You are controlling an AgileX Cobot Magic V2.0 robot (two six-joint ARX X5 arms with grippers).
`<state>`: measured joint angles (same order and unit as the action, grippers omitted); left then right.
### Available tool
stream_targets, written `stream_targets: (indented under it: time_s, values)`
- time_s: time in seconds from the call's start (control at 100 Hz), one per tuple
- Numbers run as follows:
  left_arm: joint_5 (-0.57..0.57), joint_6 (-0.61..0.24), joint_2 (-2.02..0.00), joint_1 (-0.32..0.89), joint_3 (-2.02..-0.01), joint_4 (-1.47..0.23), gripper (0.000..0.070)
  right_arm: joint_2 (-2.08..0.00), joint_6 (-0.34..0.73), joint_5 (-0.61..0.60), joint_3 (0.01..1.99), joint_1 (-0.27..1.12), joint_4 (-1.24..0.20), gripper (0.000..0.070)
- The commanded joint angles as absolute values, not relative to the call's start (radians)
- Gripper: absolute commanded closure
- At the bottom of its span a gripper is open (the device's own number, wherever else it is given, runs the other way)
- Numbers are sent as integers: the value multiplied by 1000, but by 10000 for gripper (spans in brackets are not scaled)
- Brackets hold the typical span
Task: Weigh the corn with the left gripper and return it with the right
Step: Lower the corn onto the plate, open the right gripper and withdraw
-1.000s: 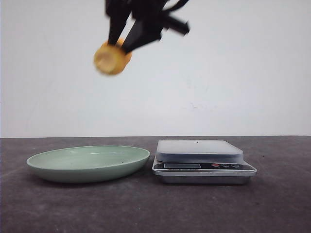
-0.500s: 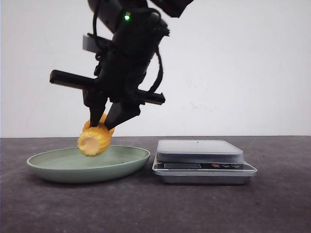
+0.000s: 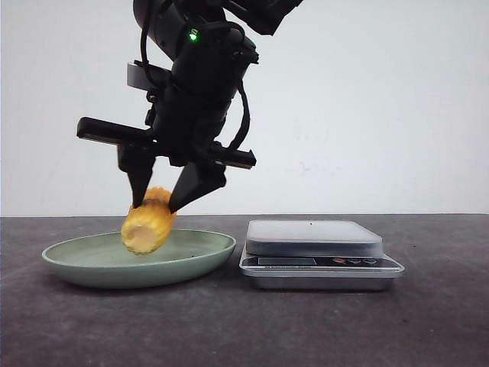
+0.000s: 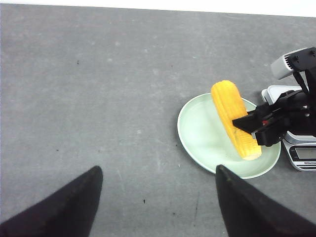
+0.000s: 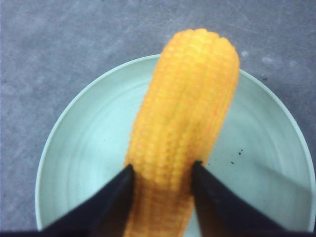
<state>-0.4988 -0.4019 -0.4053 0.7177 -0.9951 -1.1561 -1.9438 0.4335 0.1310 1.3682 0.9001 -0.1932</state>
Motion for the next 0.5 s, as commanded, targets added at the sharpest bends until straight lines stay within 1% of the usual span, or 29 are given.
stream_targets:
  time_s: [0.0, 0.08, 0.12, 0.22, 0.27, 0.49]
  values:
    - [-505, -406, -407, 725, -1005, -1148, 266, -1964, 426, 131, 1391, 908, -187, 350]
    - [-505, -406, -407, 725, -1005, -1148, 266, -1964, 426, 131, 1391, 908, -183, 329]
    - [-505, -406, -407, 725, -1005, -1148, 266, -1964, 426, 131, 1392, 908, -179, 307]
    - [-505, -406, -407, 725, -1005, -1148, 266, -1962, 402, 131, 1412, 899, -191, 179]
    - [-505, -406, -407, 725, -1005, -1147, 266, -1956, 372, 131, 1432, 892, -216, 138]
    - [-505, -405, -407, 725, -1005, -1131, 266, -1858, 288, 132, 1566, 812, -407, 137]
